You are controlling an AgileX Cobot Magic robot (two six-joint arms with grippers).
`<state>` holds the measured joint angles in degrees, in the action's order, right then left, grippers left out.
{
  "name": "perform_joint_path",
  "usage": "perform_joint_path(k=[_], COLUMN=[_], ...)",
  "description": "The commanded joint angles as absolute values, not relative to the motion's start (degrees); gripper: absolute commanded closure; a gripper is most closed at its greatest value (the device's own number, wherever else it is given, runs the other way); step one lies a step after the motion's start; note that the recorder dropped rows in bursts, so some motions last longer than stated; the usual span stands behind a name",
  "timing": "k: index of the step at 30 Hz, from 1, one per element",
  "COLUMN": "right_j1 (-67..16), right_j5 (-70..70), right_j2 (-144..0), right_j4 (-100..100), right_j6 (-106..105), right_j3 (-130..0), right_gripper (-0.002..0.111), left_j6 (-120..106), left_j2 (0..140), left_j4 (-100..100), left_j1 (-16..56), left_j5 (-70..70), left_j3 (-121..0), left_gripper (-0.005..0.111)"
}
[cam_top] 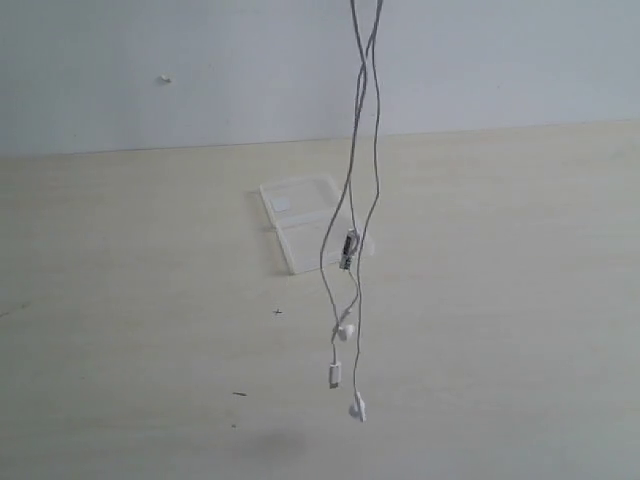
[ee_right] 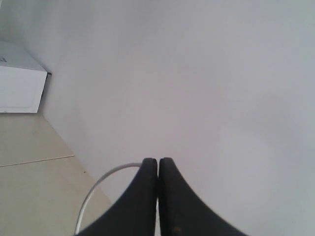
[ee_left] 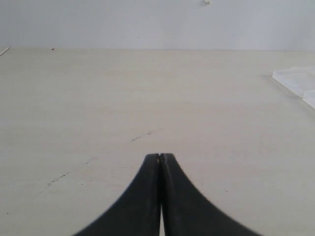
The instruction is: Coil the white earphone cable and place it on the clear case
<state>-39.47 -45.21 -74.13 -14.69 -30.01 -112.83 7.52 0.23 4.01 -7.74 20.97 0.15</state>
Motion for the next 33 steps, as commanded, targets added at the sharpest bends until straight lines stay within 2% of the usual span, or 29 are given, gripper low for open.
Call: perform_joint_path(k=[1, 21, 24, 29, 33], right_j1=[-39.35, -39.35, -39.35, -39.35, -39.35], right_j5=[-45.44, -46.5, -46.54, -46.54, -46.54], right_j2=[-73.99, -73.99, -73.99, -73.99, -73.99], right_j4=[-15.1, -15.09, -14.56, -14.56, -14.43], right_j6=[-30.41, -29.97, -29.97, -29.97, -29.97], right_j3=[-113.59, -113.59, -113.59, -113.59, -113.59], right_gripper=[0.108, 0.108, 0.108, 0.108, 0.108], left_j6=[7.47, 5.25, 11.23, 27.81, 28.27], left_j2=[0.0, 0.0, 0.0, 0.0, 0.0], left_j4=[4.18, 8.83, 4.52, 3.69, 4.19], left_j1=[-7.93, -7.93, -7.93, -7.93, -7.93], left_j5=[20.36, 19.23, 10.97, -13.3, -32.93], left_j3=[0.0, 0.0, 0.0, 0.0, 0.0], left_gripper=[0.107, 0.107, 0.107, 0.107, 0.107])
